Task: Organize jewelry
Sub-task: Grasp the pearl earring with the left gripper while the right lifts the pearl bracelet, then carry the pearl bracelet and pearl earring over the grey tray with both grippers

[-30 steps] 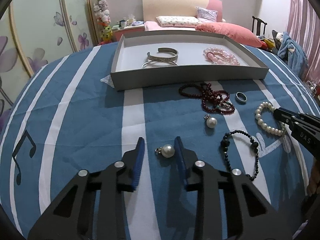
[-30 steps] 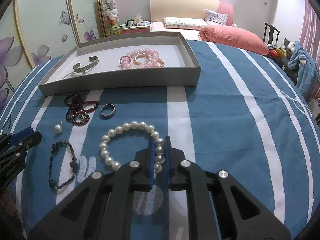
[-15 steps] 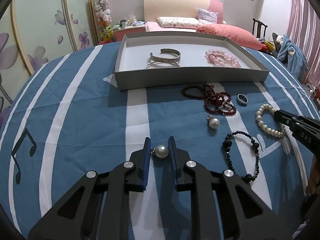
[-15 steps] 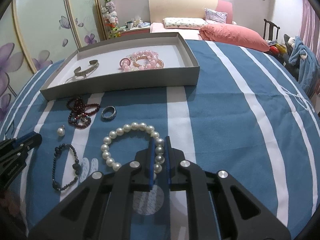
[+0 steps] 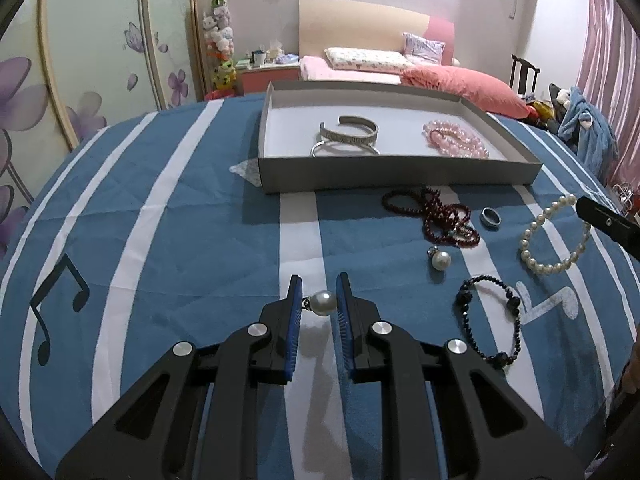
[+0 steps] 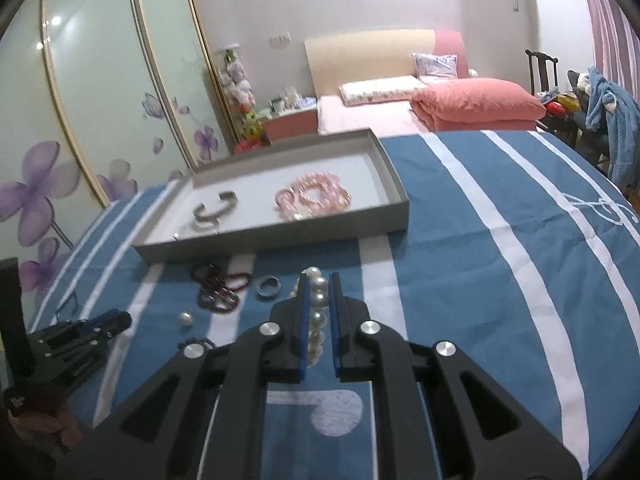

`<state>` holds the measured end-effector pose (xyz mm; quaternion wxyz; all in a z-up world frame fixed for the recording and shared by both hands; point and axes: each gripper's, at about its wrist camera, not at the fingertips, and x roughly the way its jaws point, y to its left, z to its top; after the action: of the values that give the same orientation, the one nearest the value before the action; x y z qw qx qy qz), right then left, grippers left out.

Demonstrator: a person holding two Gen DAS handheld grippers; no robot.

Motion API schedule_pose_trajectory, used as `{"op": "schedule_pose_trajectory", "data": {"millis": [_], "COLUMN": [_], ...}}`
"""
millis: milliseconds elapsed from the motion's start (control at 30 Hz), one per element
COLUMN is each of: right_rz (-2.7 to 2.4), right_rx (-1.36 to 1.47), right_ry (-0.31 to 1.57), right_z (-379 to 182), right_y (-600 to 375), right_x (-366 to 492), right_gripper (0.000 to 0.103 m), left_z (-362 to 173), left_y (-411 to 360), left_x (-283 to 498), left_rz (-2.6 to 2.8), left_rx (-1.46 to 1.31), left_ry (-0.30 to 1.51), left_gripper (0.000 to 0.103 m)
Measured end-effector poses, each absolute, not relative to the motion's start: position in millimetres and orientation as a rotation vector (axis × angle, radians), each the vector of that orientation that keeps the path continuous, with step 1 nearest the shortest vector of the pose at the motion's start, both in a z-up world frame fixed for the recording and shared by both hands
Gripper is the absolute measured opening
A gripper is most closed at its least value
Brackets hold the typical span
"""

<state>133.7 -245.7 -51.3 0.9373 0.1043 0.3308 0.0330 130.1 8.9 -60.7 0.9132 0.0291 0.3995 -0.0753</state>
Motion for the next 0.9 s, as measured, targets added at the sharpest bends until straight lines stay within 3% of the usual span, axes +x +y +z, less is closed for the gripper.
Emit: {"op": "schedule_pose_trajectory", "data": {"millis": [900], "right_rz": [0.090], "right_rx": [0.199], "right_ry": [0.534], "right_z": [-20.6], "right_y": [-234.7], "right_x": [117.1], "right_gripper": [0.010], "left_z": [-27.8], "left_y": [-2.6], "left_x": [115.0], "left_rz": [-0.150], "left_rx": [0.054], "left_ry": [0.660], "left_gripper": [0.018]}}
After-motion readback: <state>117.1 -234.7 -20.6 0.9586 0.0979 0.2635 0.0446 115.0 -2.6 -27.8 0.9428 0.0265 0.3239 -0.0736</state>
